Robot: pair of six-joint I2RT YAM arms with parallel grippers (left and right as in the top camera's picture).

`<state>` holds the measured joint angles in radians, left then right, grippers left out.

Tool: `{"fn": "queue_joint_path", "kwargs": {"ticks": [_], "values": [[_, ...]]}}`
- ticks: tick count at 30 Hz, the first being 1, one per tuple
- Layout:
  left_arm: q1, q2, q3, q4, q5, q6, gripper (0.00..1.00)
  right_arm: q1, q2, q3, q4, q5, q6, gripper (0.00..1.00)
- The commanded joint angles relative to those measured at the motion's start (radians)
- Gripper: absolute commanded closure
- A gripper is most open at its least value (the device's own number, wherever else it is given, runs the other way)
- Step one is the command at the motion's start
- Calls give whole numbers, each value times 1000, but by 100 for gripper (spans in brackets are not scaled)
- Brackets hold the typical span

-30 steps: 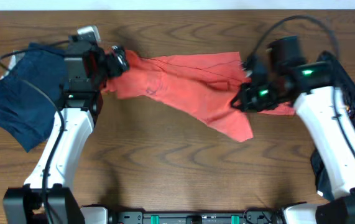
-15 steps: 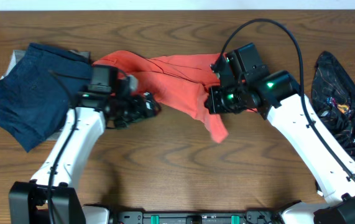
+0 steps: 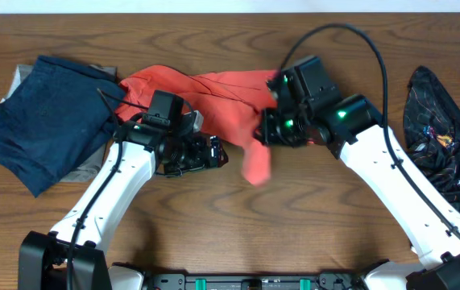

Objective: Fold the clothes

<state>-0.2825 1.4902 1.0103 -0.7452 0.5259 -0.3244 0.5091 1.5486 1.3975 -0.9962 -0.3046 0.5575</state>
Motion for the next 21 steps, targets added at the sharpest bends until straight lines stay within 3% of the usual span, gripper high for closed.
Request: {"fn": "queue_joint_path", "kwargs": {"ticks": [1,4,7,8,15,21], "values": [[0,-1,10,-14,-33,-46,2,-14,-4,2,-175,474,75,88],[-11,0,8,-9,-33,-60,2,-48,-4,2,-327,677,152,83],[-37,0,8,-2,-33,-102,2,-88,-4,2,-358,651,103,56],[-51,0,8,4,-33,-114,2,-98,-4,2,-359,627,79,53],[-201,7,8,92,-56,-182,2,-170,-4,2,-343,609,34,53],[-353,55,-17,237,-151,-349,2,-285,-4,2,-323,531,-42,53]]}}
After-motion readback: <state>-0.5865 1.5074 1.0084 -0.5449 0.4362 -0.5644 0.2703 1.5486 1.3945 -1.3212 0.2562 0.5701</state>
